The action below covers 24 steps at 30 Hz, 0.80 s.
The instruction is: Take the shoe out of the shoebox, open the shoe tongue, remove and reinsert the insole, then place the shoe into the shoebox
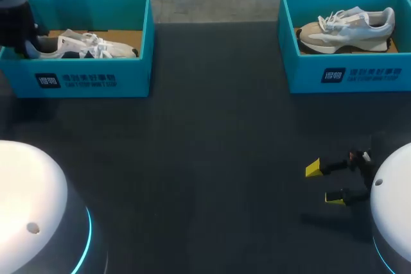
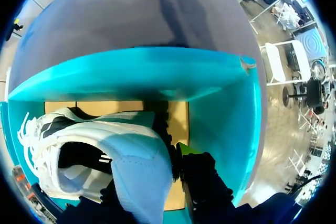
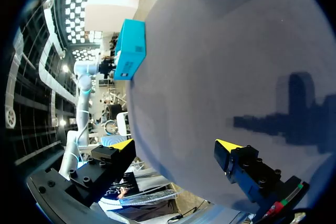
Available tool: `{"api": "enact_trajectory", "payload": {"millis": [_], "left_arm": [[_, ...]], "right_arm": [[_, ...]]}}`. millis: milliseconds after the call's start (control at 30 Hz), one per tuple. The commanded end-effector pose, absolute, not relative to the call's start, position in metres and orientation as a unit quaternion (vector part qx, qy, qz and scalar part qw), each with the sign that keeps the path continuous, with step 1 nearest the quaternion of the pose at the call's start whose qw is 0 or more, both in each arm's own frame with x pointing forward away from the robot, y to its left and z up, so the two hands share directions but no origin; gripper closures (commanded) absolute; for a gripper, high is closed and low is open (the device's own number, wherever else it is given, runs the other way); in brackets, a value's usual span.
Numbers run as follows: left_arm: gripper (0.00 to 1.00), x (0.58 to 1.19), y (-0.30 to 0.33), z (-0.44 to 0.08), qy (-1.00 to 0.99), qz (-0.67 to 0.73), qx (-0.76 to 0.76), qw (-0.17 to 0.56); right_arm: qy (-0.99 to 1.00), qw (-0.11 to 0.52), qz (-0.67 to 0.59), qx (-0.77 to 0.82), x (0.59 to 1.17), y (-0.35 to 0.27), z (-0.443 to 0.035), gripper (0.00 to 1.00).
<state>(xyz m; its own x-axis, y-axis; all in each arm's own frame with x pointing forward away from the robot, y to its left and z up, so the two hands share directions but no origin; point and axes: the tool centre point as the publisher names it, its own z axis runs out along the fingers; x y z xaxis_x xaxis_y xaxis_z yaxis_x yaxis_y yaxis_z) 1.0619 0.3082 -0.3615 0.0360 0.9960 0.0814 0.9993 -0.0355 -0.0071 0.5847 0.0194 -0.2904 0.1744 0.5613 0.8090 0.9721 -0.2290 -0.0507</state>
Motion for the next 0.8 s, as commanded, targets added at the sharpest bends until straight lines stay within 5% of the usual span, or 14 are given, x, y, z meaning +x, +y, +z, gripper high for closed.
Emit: {"api": "enact_trajectory", "payload": {"millis": [33,800], "left_arm": [[1.0,1.066,0.308,-0.365,-0.69,-0.029,-0.722,0.033],[1.0,1.066,0.303,-0.377,-0.691,-0.033,-0.721,0.043]], "right_arm": [[-0.543,0.298,-0.343,-0.706,0.581,0.019,-0.288,0.0],[-0.543,0.298,-0.343,-0.706,0.581,0.019,-0.288,0.0]]}}
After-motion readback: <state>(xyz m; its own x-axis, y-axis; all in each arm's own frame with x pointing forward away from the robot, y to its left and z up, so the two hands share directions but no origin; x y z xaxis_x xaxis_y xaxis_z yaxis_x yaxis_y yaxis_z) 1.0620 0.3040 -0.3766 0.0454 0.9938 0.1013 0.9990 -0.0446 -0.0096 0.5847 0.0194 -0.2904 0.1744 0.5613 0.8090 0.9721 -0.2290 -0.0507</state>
